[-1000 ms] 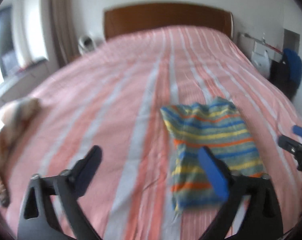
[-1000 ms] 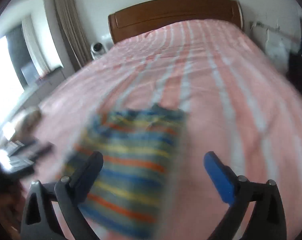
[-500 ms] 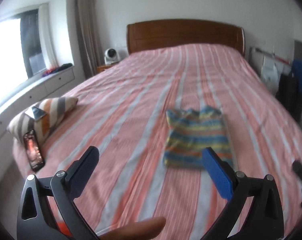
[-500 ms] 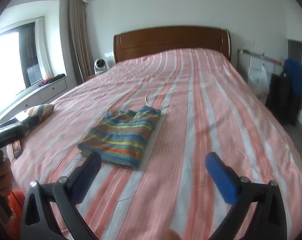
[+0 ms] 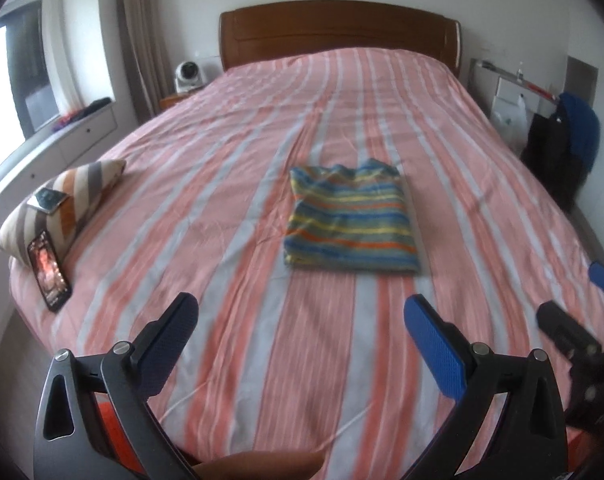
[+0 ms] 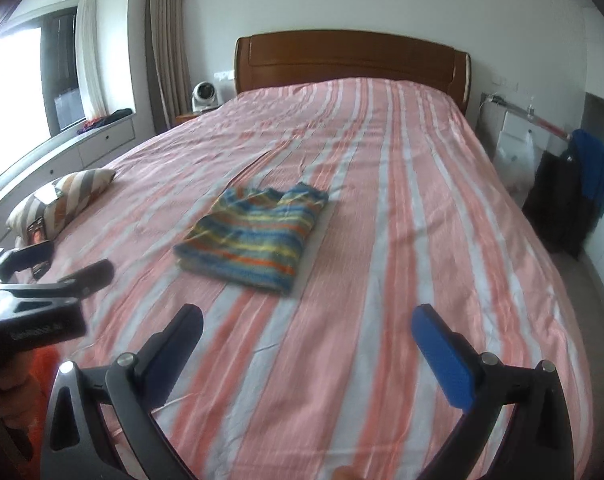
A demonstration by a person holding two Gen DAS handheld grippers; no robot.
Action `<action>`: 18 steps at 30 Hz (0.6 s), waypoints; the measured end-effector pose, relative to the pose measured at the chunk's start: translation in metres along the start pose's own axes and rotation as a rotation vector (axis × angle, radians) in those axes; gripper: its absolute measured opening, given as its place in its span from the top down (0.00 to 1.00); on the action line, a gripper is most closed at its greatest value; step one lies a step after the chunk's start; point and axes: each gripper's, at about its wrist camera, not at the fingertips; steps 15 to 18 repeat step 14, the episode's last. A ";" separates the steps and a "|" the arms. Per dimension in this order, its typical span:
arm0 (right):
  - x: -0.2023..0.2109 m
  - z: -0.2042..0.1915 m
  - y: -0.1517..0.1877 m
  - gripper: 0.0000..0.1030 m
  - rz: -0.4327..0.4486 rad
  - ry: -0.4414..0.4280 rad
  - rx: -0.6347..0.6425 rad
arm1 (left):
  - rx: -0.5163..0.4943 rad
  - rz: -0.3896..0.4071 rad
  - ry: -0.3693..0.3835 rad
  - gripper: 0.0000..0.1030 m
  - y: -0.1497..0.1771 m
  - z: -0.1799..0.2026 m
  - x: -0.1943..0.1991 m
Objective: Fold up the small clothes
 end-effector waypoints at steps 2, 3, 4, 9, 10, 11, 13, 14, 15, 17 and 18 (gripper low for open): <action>0.003 -0.004 0.002 0.00 -0.010 0.002 0.001 | -0.011 0.006 -0.002 0.00 0.001 0.002 0.004; 0.004 -0.005 0.003 0.00 -0.009 0.005 0.004 | -0.015 0.007 -0.007 0.00 0.002 0.002 0.005; 0.004 -0.006 0.005 0.00 -0.009 0.014 0.009 | -0.017 0.007 -0.009 0.00 0.002 0.001 0.005; 0.001 -0.007 0.010 0.00 -0.022 0.039 0.012 | 0.001 0.001 0.021 0.00 0.007 -0.003 0.004; 0.001 -0.008 0.009 0.00 -0.022 0.036 0.010 | 0.000 0.000 0.023 0.00 0.007 -0.003 0.003; 0.001 -0.008 0.009 0.00 -0.020 0.032 0.008 | 0.000 0.003 0.020 0.00 0.007 -0.002 0.003; 0.002 -0.008 0.009 0.00 -0.017 0.031 0.008 | -0.005 0.009 0.017 0.01 0.007 -0.001 0.004; 0.003 -0.008 0.008 0.00 -0.013 0.031 0.008 | -0.013 0.015 0.016 0.01 0.008 0.000 0.005; 0.003 -0.008 0.008 0.00 -0.013 0.031 0.008 | -0.013 0.015 0.016 0.01 0.008 0.000 0.005; 0.003 -0.008 0.008 0.00 -0.013 0.031 0.008 | -0.013 0.015 0.016 0.01 0.008 0.000 0.005; 0.003 -0.008 0.008 0.00 -0.013 0.031 0.008 | -0.013 0.015 0.016 0.01 0.008 0.000 0.005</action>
Point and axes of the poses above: each gripper's, at about its wrist camera, not at the fingertips, and x roughly against the way its jaws point, z to its right, y to its underside
